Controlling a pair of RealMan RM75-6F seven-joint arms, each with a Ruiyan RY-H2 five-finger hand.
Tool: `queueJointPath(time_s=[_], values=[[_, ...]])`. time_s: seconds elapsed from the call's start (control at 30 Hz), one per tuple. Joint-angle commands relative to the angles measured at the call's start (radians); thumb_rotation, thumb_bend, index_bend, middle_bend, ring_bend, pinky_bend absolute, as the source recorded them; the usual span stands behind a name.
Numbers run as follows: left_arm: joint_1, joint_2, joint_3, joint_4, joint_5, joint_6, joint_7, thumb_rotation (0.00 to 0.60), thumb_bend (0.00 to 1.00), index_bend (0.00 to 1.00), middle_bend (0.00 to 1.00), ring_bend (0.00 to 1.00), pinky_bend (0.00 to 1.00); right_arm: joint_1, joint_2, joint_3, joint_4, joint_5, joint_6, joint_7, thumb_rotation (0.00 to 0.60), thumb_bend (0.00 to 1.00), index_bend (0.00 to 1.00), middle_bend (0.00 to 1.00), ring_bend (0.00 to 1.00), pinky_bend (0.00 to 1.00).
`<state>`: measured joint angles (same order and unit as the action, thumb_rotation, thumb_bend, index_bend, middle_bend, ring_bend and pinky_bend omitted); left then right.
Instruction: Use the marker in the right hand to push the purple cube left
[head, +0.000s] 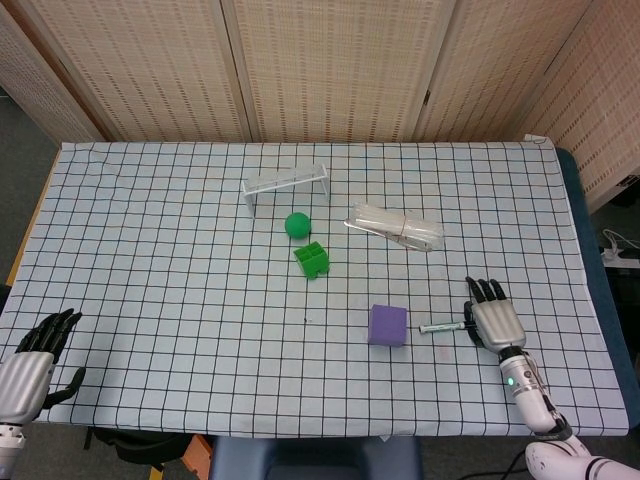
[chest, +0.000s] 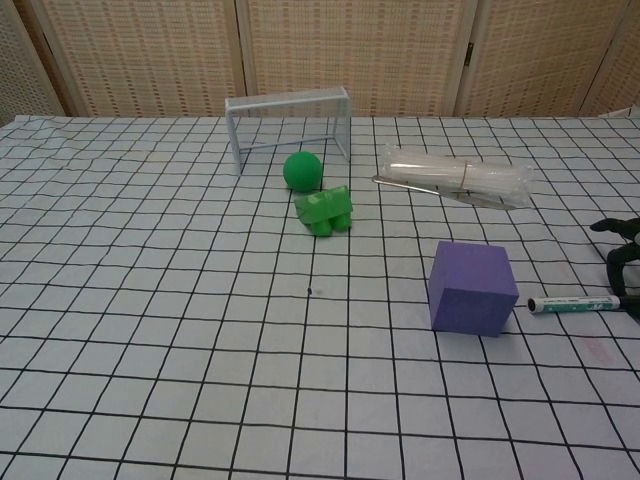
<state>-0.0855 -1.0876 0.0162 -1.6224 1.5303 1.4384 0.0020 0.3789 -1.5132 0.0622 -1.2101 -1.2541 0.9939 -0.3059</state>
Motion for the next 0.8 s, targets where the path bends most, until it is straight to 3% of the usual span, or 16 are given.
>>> queueJointPath(time_s=[0.03, 0.33, 0.8], values=[[0.001, 0.000, 0.000, 0.000, 0.001, 0.002, -0.001, 0.600, 0.40, 0.00, 0.00, 0.00, 0.14, -0.001, -0.001, 0.001, -0.001, -0.002, 0.008, 0.007, 0.600, 0.31, 0.59, 0.00, 0.00, 0.00], [0.002, 0.001, 0.001, -0.002, 0.004, 0.005, 0.000, 0.600, 0.40, 0.00, 0.00, 0.00, 0.14, -0.008, 0.017, 0.009, -0.032, 0.013, 0.022, 0.012, 0.600, 0.42, 0.83, 0.09, 0.00, 0.00], [0.004, 0.004, 0.004, -0.003, 0.013, 0.010, -0.008, 0.600, 0.40, 0.00, 0.00, 0.00, 0.14, -0.020, 0.070, 0.027, -0.150, 0.049, 0.040, 0.041, 0.600, 0.44, 0.85, 0.10, 0.00, 0.00]])
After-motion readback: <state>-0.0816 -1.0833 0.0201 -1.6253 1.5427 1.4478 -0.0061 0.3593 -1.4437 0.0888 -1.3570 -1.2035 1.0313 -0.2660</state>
